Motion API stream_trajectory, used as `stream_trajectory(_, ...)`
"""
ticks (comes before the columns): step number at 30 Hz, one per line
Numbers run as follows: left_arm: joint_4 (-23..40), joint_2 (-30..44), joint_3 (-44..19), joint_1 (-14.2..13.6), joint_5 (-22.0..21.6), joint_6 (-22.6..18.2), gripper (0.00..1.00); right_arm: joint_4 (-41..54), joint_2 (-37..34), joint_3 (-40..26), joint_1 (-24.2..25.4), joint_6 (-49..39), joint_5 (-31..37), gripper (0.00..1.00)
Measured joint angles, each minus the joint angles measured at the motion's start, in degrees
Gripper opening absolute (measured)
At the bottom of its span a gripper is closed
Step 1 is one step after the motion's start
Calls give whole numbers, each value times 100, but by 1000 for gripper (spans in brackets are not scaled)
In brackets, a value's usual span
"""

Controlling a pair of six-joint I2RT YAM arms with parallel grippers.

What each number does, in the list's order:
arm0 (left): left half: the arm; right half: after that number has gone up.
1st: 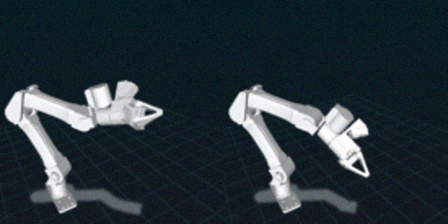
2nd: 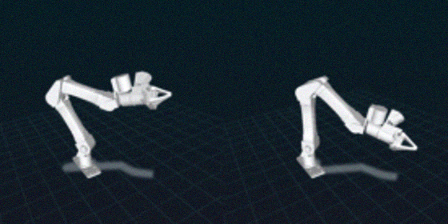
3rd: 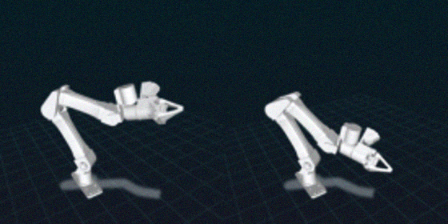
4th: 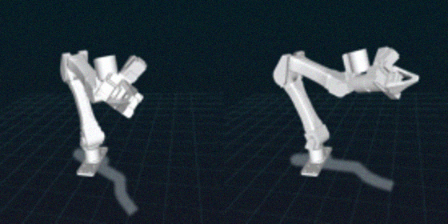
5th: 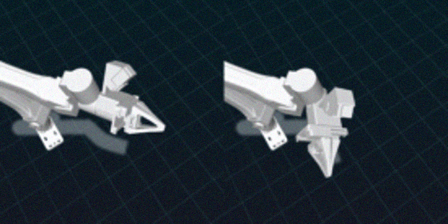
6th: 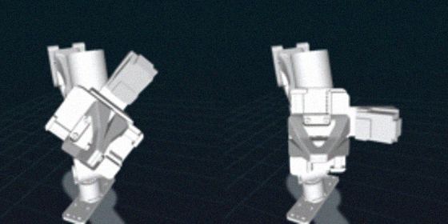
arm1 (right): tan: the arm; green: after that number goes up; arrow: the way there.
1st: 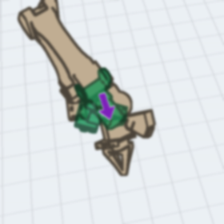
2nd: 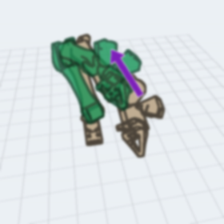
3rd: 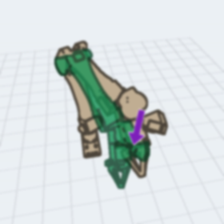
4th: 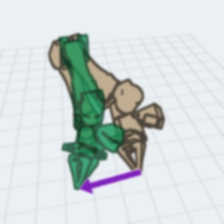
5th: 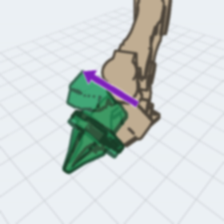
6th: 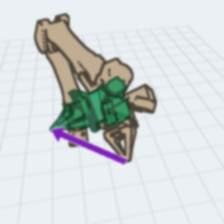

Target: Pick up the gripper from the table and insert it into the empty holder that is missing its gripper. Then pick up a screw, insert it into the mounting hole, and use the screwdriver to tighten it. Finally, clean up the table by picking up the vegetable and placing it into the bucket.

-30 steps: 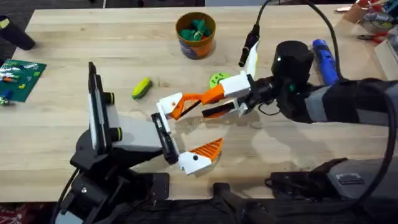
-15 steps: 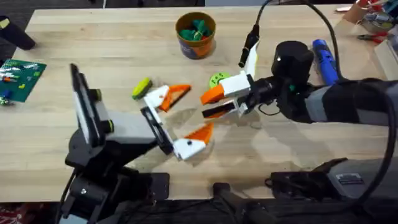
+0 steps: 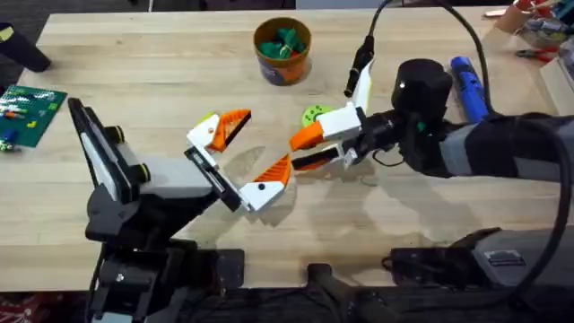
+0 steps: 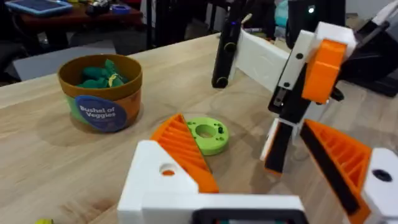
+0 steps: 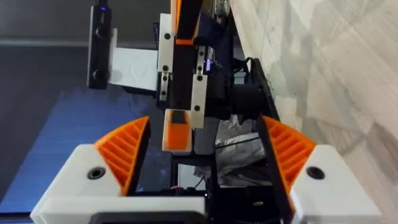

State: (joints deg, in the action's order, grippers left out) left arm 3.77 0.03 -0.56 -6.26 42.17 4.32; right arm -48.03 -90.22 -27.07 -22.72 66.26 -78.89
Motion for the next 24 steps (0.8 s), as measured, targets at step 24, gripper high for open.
stream_trajectory(24,0,0,0,1221,0,0,986,0,-2,0,0,-26,-48,993)
